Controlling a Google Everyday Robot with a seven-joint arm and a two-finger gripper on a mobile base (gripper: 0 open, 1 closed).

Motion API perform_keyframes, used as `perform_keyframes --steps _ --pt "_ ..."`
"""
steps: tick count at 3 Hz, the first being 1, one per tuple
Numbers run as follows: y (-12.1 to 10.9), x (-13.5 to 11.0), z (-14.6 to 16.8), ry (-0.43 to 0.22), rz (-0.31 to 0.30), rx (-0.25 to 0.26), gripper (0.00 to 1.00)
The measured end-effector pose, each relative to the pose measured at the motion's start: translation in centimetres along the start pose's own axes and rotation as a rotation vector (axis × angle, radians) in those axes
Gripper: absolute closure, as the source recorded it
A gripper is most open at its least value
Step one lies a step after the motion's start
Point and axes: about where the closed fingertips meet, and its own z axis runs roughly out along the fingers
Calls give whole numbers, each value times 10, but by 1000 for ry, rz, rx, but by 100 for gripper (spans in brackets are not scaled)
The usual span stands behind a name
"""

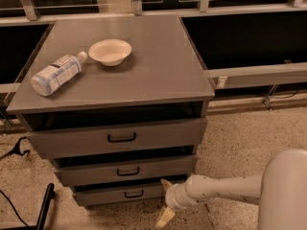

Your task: Open bottom drawer

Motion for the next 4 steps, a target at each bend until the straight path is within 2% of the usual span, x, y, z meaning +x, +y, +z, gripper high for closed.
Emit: perform_keyframes --steps 1,3,4 --pt "0 0 1 0 1 -1 0" --pt "-1 23 33 -20 36 -36 0" --pt "-4 33 48 -26 44 -33 0"
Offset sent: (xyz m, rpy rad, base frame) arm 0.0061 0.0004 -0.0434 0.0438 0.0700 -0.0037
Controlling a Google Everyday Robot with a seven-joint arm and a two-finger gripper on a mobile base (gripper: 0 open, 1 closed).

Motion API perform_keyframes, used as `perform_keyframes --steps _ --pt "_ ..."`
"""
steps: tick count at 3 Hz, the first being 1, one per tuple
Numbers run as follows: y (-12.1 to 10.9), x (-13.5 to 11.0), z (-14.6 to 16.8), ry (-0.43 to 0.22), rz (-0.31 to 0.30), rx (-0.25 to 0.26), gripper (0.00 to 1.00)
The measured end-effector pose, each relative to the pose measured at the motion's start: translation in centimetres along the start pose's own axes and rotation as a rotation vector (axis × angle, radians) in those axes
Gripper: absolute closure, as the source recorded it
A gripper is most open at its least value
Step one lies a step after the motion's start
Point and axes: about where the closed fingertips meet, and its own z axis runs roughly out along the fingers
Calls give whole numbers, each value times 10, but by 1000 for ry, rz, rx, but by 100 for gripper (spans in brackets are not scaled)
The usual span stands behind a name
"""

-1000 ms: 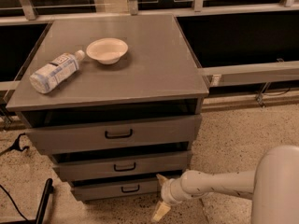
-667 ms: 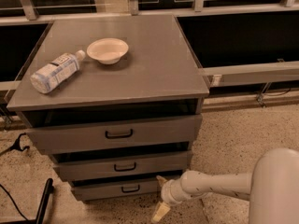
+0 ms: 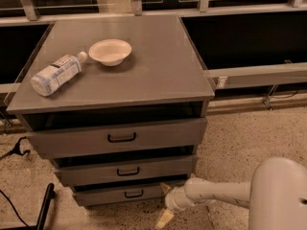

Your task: Open bottom drawer

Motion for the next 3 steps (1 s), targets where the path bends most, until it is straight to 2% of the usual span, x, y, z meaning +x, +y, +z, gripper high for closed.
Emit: perform_keyframes --steps 1,3 --pt "-8 7 11 -9 -16 24 0" --pt "-29 14 33 -20 -86 61 0"
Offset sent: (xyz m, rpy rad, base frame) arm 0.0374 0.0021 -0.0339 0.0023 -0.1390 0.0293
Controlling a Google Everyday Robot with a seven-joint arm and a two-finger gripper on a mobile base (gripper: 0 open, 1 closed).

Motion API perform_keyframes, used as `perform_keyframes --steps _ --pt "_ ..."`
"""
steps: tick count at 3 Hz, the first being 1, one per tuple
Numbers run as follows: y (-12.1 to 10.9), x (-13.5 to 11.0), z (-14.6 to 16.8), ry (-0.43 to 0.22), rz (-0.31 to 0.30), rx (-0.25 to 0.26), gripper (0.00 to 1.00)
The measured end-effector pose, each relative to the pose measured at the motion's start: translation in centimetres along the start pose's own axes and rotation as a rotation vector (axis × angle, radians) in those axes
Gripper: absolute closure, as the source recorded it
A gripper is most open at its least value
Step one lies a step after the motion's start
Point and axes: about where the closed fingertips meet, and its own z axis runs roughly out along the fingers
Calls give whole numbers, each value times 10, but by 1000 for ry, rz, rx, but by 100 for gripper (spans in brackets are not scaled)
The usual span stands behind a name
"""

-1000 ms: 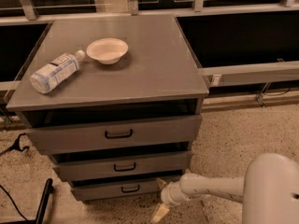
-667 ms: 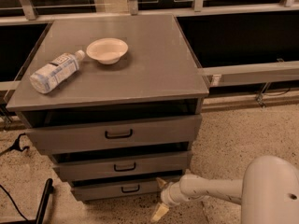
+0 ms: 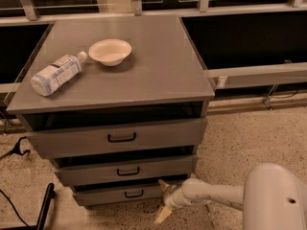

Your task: Open bottom drawer

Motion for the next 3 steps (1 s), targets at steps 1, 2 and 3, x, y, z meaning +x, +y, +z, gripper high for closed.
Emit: perform_keyframes --steps 1,2,3 --pt "-10 9 14 9 -12 -3 0" --pt "-43 34 32 51 -11 4 0" --pt "-41 35 35 58 5 -16 0"
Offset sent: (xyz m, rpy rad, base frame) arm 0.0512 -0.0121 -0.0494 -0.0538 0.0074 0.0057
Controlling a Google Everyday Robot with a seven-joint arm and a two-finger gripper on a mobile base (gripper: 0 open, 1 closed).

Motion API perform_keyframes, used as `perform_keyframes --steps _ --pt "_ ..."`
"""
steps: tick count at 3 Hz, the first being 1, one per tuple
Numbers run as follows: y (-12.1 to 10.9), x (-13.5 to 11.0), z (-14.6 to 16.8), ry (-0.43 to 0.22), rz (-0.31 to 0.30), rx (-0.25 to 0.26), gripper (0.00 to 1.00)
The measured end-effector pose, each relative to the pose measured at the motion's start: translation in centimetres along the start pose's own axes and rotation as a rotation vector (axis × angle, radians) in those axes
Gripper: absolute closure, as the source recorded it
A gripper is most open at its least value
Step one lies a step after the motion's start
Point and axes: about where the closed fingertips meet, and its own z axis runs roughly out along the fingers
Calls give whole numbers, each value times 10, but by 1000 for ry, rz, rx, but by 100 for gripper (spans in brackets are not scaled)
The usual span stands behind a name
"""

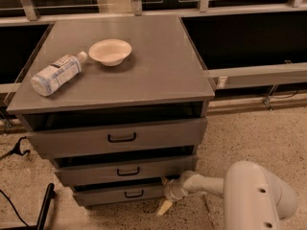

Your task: Open bottom drawer

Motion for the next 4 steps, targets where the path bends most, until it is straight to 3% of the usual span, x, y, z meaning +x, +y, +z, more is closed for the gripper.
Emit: perform_keyframes --steps 3,4 --pt "1 4 3 31 80 -75 0" --pt "14 8 -5 38 140 -113 0"
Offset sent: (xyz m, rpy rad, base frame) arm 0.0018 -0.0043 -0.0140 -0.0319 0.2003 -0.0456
